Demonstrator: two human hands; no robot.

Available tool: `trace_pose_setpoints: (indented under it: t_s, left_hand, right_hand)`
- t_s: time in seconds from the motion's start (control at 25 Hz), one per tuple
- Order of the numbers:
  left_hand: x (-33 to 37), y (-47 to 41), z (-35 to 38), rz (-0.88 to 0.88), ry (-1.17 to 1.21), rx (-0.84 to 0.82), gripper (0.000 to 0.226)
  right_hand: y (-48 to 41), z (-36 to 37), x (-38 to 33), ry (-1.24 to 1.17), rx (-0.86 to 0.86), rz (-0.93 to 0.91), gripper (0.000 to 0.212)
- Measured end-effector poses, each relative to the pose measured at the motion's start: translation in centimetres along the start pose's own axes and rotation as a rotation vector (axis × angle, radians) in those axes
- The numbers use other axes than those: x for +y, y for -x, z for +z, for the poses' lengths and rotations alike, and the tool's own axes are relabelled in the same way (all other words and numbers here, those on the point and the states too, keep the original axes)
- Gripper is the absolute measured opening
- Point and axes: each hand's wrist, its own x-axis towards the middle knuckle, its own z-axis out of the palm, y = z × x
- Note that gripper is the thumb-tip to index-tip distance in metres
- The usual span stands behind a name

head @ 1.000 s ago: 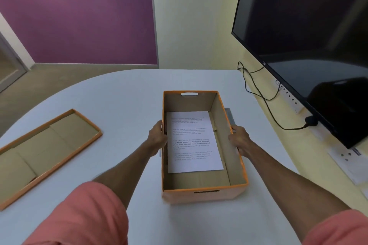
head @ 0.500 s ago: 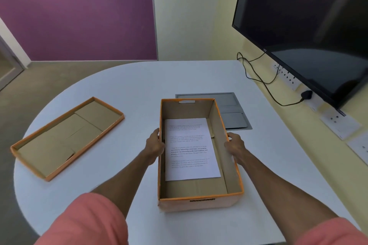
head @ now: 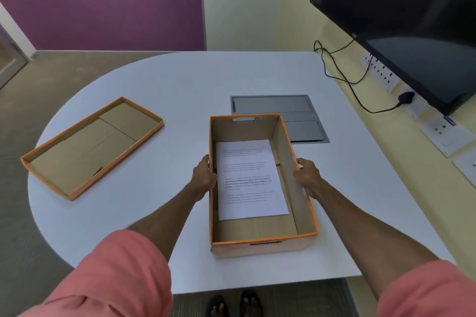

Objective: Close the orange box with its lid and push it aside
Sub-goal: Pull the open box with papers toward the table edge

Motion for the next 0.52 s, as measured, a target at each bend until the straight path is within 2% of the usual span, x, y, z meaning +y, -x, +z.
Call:
trace_pose_setpoints:
  t_s: [0.16, 0.4, 0.52]
  left_hand:
    - [-0.7, 0.1, 0.5, 0.027, -0.027, 0.014, 0.048]
    - [-0.7, 0.3, 0.5, 0.019, -0.05, 0.008, 0.062]
    - [-0.2, 0.4, -0.1, 0.03, -0.127, -0.014, 0.067]
  right_hand:
    - [0.3, 0.3, 0.1, -0.025, -0.008, -0.011, 0.05]
    - [0.4, 0.4, 0.3, 0.015, 0.0, -0.062, 0.046]
    - [0.2, 0.4, -0.8, 0.119, 0.015, -0.106, 0.055]
